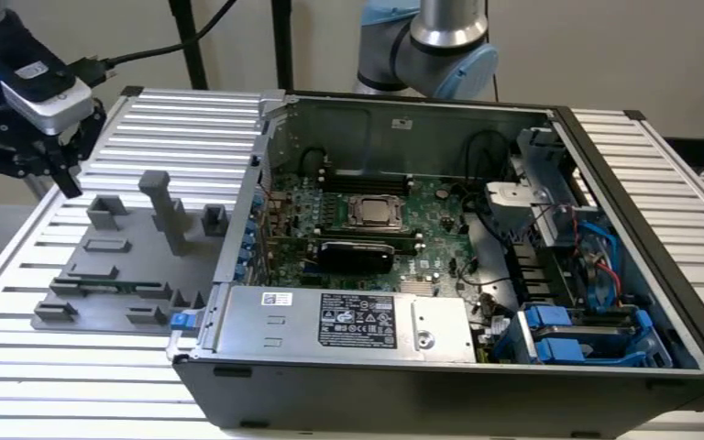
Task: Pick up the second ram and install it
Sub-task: 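Pick up the second ram and move it above second insertion slot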
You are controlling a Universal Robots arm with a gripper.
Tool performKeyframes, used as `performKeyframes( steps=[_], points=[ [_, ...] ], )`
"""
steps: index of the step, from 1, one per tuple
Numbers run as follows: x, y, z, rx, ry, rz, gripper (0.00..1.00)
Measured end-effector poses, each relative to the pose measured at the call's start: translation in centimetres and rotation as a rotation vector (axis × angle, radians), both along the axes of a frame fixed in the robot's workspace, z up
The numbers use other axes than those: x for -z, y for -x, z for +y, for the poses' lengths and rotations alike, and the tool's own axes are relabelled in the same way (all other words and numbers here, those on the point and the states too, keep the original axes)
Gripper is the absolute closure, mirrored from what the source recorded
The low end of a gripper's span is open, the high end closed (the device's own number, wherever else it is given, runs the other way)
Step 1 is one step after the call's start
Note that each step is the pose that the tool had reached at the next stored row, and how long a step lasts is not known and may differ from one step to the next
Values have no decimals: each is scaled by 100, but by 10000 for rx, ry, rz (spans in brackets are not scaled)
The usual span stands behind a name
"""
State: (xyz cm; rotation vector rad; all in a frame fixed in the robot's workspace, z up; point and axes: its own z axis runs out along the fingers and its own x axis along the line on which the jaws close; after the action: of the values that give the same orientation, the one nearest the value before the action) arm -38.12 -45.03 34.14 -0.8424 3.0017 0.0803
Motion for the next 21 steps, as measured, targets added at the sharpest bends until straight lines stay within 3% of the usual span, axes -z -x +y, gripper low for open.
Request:
performKeyframes(
  steps=[21],
  points=[
    [147, 0, 0, -3815, 6, 1, 100]
  ],
)
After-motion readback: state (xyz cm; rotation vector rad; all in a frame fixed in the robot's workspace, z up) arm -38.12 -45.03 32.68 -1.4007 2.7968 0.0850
